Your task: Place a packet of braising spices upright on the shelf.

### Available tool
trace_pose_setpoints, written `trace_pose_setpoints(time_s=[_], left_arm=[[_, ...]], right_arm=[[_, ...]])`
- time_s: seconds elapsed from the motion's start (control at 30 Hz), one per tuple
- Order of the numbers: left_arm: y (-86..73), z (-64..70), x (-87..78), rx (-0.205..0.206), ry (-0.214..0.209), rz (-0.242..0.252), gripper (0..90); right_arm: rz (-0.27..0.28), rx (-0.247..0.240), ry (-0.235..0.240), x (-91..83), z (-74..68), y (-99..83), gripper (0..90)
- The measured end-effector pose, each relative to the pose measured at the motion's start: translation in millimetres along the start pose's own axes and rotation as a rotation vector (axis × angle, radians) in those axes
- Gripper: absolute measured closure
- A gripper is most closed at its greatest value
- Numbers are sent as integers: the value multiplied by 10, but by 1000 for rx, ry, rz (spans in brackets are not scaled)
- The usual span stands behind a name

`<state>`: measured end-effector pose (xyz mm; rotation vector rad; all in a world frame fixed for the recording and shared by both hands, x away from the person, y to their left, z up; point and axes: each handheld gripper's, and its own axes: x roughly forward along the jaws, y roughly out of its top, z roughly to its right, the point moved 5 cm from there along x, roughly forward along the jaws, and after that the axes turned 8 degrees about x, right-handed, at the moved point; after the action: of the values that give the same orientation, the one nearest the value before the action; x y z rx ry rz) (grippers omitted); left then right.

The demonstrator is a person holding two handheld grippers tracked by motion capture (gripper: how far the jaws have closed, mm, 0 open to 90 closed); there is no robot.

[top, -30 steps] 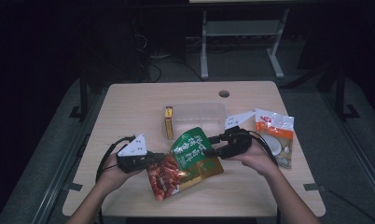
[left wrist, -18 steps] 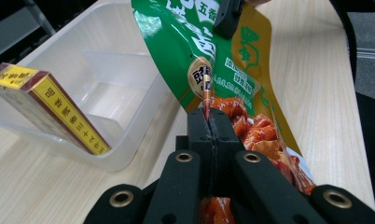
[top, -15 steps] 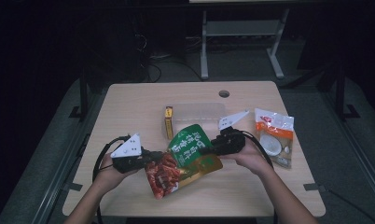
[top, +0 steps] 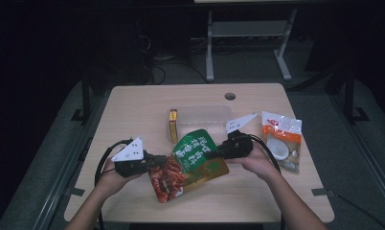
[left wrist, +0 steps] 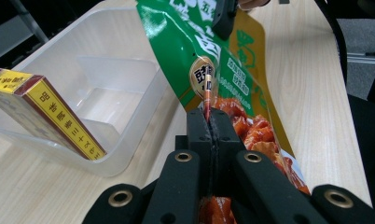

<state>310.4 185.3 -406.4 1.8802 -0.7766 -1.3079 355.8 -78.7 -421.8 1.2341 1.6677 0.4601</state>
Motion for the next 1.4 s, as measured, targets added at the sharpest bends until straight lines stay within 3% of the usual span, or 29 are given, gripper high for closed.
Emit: trace_pose_setpoints(time_s=[0.2,0.33,0.4,0.43,0.67,0.83,0.97,1.13,1.4], left_arm=[[-109,-35,48,-7,6,-49,865],[-126,-62,42,-26,23,-33,819],[-130,-92,16,-53,52,-20,764],[-138,-112,-9,-72,39,-6,767],[-177,-128,-73,-123,80,-8,493],[-132,-84,-177,-176,97,4,353],[-164,-16,-239,-194,120,-26,274],[-320,30,-263,-220,148,-62,217],[-472,47,-139,-249,131,-86,190]], right_arm=[[3,-25,31,-22,-63,28,900],[11,-48,36,-46,-96,48,900],[15,-56,31,-65,-106,56,900],[15,-54,27,-77,-116,59,900],[71,-81,20,-210,-174,138,900],[108,-100,8,-304,-221,166,900],[116,-119,-10,-381,-275,201,900],[129,-127,-36,-476,-295,241,900],[148,-102,-92,-653,-328,287,900]])
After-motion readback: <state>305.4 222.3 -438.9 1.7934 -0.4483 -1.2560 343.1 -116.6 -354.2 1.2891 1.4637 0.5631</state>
